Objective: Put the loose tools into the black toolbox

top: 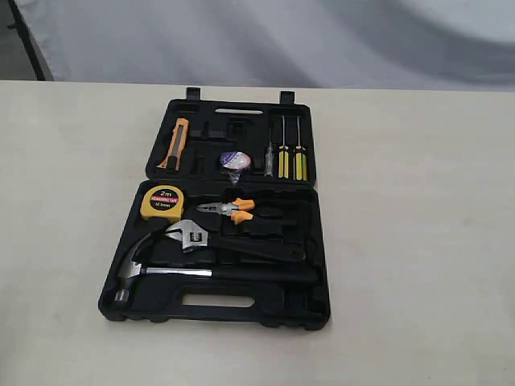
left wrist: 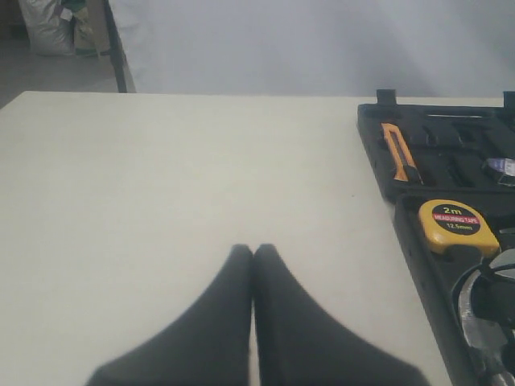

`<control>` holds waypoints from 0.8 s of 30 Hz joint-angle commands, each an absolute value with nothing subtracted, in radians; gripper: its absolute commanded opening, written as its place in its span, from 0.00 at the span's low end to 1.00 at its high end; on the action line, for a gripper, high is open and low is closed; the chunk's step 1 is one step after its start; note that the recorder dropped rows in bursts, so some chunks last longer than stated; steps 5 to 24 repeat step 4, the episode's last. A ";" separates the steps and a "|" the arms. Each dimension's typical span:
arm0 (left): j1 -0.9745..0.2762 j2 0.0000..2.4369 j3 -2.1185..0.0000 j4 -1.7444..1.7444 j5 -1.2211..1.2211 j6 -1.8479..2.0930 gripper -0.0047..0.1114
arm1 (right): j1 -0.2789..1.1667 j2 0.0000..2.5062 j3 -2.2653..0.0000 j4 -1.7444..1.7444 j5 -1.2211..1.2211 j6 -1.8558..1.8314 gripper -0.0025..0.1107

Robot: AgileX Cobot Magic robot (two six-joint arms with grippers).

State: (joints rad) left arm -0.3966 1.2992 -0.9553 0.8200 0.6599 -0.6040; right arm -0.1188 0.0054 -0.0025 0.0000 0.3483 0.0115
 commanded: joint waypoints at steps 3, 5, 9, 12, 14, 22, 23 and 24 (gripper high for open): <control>-0.393 1.291 -0.946 0.806 0.643 -0.614 0.05 | -0.123 0.000 0.000 0.000 0.344 0.015 0.03; -0.393 1.291 -0.946 0.806 0.643 -0.614 0.05 | -0.123 0.000 0.000 0.000 0.344 0.015 0.03; -0.393 1.291 -0.946 0.806 0.643 -0.614 0.05 | -0.123 0.000 0.000 0.000 0.344 0.015 0.03; -0.393 1.291 -0.946 0.806 0.643 -0.614 0.05 | -0.123 0.000 0.000 0.000 0.344 0.015 0.03; -0.393 1.291 -0.946 0.806 0.643 -0.614 0.05 | -0.123 0.000 0.000 0.000 0.344 0.015 0.03; -0.393 1.291 -0.946 0.806 0.643 -0.614 0.05 | -0.123 0.000 0.000 0.000 0.344 0.015 0.03; -0.393 1.291 -0.946 0.806 0.643 -0.614 0.05 | -0.123 0.000 0.000 0.000 0.344 0.015 0.03; -0.393 1.291 -0.946 0.806 0.643 -0.614 0.05 | -0.123 0.000 0.000 0.000 0.344 0.015 0.03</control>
